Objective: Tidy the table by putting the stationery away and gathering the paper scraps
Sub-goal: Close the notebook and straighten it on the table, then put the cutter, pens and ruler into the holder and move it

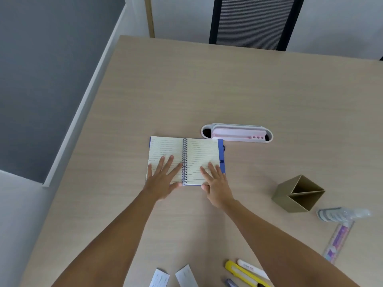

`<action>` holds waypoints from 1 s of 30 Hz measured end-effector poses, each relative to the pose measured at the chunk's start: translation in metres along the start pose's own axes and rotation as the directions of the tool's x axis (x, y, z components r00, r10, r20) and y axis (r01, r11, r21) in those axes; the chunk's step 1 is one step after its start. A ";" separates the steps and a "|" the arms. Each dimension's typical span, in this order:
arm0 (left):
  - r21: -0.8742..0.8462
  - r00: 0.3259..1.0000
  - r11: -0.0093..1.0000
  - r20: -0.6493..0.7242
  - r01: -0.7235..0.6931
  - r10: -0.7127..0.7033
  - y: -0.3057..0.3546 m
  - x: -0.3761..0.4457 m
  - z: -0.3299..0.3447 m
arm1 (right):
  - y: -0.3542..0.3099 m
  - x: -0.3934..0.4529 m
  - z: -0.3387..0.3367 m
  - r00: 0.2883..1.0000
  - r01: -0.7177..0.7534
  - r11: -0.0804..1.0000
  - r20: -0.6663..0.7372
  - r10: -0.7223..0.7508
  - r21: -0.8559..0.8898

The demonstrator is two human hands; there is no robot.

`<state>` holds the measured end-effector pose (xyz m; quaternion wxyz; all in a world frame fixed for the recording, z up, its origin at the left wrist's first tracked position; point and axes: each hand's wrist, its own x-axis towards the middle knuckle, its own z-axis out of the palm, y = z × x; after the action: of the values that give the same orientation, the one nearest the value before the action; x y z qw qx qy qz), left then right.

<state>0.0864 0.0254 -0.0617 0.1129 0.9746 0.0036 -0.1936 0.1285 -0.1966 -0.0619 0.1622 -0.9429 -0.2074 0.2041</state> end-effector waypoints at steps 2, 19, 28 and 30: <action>-0.016 1.000 1.000 0.018 0.010 -0.009 0.002 -0.002 -0.003 | 0.000 -0.002 -0.003 1.000 -0.003 1.000 0.019 0.004 -0.020; -0.348 0.968 0.924 0.128 -0.160 0.216 0.193 -0.106 0.052 | 0.144 -0.188 -0.045 0.980 -0.192 0.978 -0.037 0.195 0.084; -0.083 0.983 0.981 0.035 -0.176 0.179 0.293 -0.109 0.075 | 0.185 -0.220 -0.057 0.994 -0.094 0.994 0.055 0.091 0.048; 0.029 0.967 0.968 0.059 -0.249 0.247 0.307 -0.105 0.075 | 0.191 -0.229 -0.069 0.994 -0.102 0.981 -0.012 0.105 0.167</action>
<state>-0.0238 -0.2868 -0.0222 0.1185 0.9636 -0.1248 -0.2046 0.0313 -0.4811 -0.0044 0.2316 -0.9376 -0.1386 0.2191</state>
